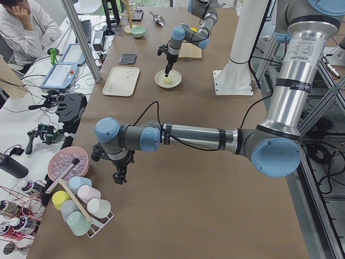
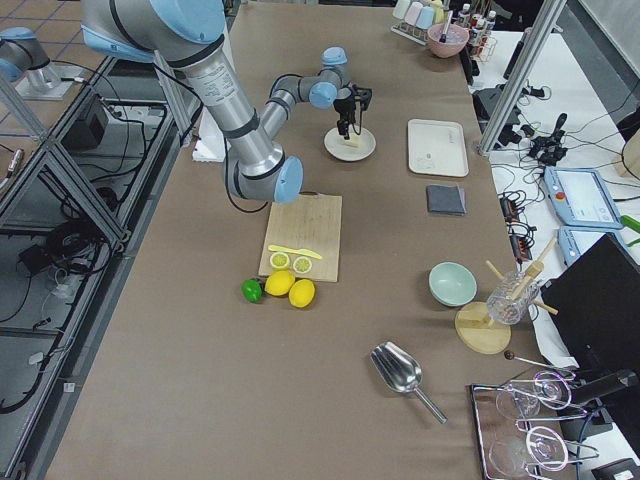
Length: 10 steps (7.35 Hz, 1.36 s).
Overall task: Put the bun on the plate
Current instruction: 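Lower the bun onto the plate, open the right gripper and withdraw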
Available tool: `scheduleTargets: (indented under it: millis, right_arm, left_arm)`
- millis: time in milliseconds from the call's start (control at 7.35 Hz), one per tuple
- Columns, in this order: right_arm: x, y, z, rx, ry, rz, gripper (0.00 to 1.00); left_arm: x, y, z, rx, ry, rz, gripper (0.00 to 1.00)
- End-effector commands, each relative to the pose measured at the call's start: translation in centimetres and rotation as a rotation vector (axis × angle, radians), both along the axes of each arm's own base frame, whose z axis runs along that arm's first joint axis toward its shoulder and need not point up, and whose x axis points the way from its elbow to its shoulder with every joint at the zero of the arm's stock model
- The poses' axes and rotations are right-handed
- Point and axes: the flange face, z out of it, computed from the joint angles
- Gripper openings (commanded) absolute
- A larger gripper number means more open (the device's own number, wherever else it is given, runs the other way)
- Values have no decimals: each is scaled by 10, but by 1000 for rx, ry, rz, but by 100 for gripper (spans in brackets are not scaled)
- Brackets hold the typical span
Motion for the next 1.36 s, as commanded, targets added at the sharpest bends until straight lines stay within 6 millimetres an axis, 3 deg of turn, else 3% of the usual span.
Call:
scheduleTargets:
  millis: [0,136,272,408,544,680,952,1224]
  right_arm:
    - [15,-9,-10,12,-21,16,99]
    - [34,-28,-11,13,-27,41,99]
    - [58,-51,-4,-8,-34,30,99]
    - [95,-79,5,-22,-47,-6,99]
    - [140,-105,21,-25,-48,-36,99]
    - [191,-121,56,-25,-42,-77,99]
    - [294,-135,124,33,-6,-142,100]
    - [386,-164,142,47,60,-230,100]
  left_arm:
    - [-1,3,16,-33,-2,-1,98]
    - [-8,25,38,-60,0,-5,98]
    - [-9,40,27,-48,-2,-32,98]
    - [-9,40,3,-54,-1,-84,98]
    - [-8,36,-5,-53,0,-91,98]
    - [-10,34,-15,-36,6,-98,98]
    - [-20,41,-17,-30,4,-115,98]
    - [-20,41,-20,-21,-5,-115,98]
